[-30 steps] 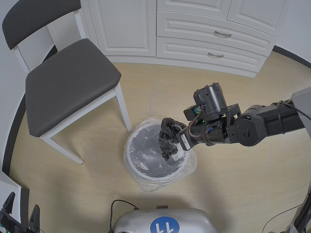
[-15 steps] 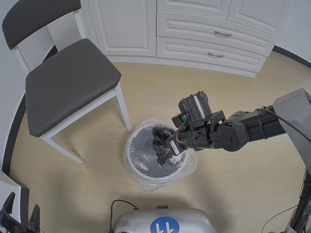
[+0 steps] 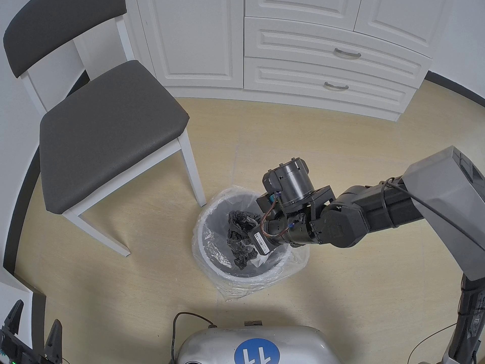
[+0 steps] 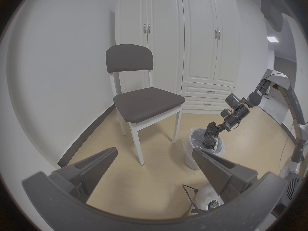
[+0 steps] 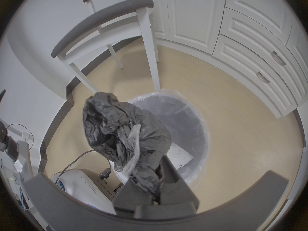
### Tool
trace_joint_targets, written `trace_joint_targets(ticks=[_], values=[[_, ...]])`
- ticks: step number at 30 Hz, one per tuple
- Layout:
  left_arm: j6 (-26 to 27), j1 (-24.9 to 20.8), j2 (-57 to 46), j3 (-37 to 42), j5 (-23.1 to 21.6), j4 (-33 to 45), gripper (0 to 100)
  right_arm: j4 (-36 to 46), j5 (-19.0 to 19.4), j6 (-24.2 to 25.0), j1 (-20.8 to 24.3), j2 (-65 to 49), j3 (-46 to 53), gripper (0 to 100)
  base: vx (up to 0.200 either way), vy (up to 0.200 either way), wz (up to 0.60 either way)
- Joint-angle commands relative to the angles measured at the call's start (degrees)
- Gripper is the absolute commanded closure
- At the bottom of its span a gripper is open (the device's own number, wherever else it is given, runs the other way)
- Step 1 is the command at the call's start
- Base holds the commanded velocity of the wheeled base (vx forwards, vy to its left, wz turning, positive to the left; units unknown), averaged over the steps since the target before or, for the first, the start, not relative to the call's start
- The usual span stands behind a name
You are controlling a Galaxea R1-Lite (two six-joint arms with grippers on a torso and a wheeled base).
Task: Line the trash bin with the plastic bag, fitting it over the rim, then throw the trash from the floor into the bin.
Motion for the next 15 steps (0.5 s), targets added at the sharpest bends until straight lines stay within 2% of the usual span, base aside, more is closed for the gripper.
trace_joint_targets(ticks=[1, 8, 15], values=[[0.02, -0.02, -0.93, 0.64, 0.0, 0.01, 0, 0.29, -0.03, -0.12, -0.45, 0.44, 0.19, 100, 0.0, 0.0, 0.0], [0.02, -0.02, -0.93, 0.64, 0.0, 0.01, 0, 0.56, -0.3, -1.35, -0.71, -4.13, 1.86, 100, 0.0, 0.0, 0.0], [0.02, -0.02, -0.93, 0.64, 0.0, 0.01, 0, 0.21, -1.0, -1.0, 0.43, -2.64, -1.31, 100, 0.0, 0.0, 0.0]])
